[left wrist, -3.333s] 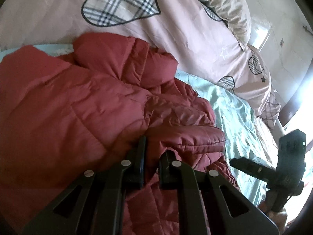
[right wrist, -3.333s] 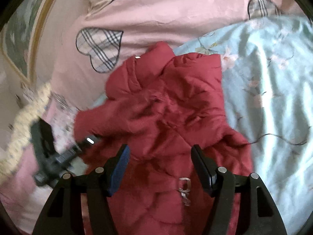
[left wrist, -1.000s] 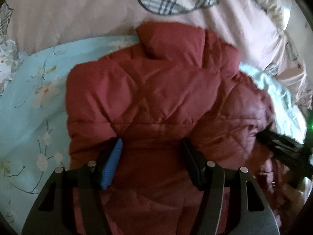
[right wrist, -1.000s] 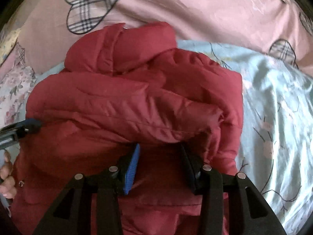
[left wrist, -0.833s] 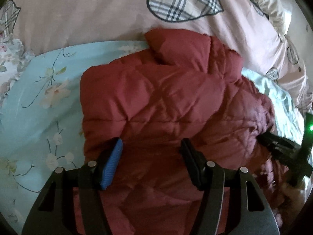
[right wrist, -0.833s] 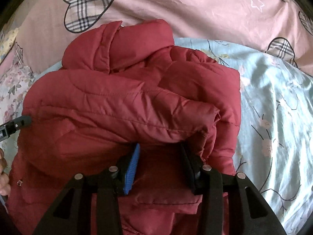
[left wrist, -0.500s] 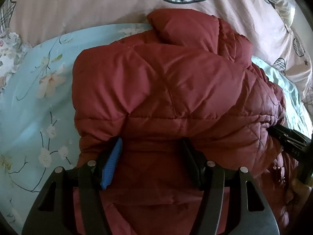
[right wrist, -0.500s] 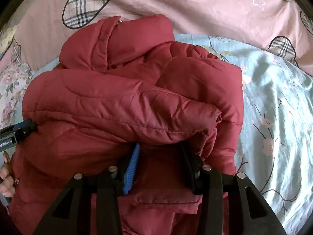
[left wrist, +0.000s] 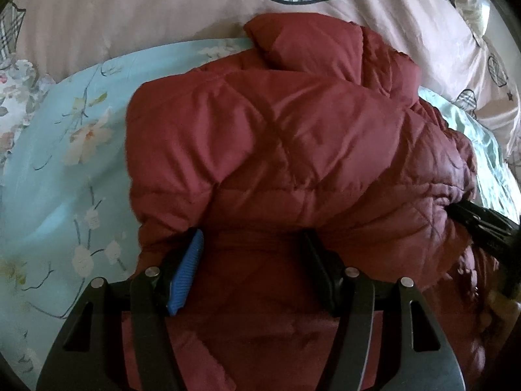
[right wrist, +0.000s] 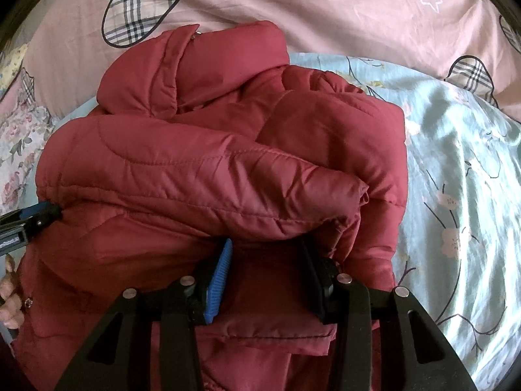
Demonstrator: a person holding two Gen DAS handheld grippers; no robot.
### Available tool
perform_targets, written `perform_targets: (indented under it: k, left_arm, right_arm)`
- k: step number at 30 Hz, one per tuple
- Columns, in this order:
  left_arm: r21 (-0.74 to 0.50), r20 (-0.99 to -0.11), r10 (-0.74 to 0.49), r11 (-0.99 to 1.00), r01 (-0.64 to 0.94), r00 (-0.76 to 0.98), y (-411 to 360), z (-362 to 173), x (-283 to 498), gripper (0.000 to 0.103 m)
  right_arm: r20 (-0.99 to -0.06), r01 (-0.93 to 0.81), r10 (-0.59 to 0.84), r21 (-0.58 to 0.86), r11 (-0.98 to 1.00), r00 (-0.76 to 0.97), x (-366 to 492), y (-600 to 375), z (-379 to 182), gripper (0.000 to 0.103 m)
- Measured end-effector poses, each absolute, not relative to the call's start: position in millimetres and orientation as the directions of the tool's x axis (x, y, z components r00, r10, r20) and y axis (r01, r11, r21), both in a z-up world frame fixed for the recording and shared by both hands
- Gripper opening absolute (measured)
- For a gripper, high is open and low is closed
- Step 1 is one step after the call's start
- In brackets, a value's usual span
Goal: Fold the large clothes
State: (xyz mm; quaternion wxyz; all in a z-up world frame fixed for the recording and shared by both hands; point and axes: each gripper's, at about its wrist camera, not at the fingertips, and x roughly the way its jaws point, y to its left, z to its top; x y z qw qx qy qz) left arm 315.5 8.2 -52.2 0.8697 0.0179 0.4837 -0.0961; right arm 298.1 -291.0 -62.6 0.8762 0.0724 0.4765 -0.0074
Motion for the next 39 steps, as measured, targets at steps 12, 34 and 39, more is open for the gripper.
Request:
perform_targets:
  k: [12, 34, 39]
  left_arm:
    - [-0.091, -0.846, -0.154, 0.985, 0.147, 0.511, 34.5, -36.7, 277.3, 0.063]
    - [-0.171, -0.869, -0.185, 0.983, 0.074, 0.459, 89.5, -27.9, 160.6, 0.062]
    - [-0.183, -0.874, -0.192, 0.981, 0.063, 0.446, 96.0, -29.2, 140.1, 0.062]
  right_arm:
    - [-0.814, 0.087, 0.055, 0.128, 0.988, 0.579, 239.6, -295.7, -20.9, 0.053]
    - [-0.828, 0.124, 0.164, 0.27, 0.955, 0.537, 117.2, -319.6, -0.5, 0.07]
    - [-0.835, 0.148, 0.159, 0.275, 0.95, 0.527, 92.5, -325.5, -0.6, 0.07]
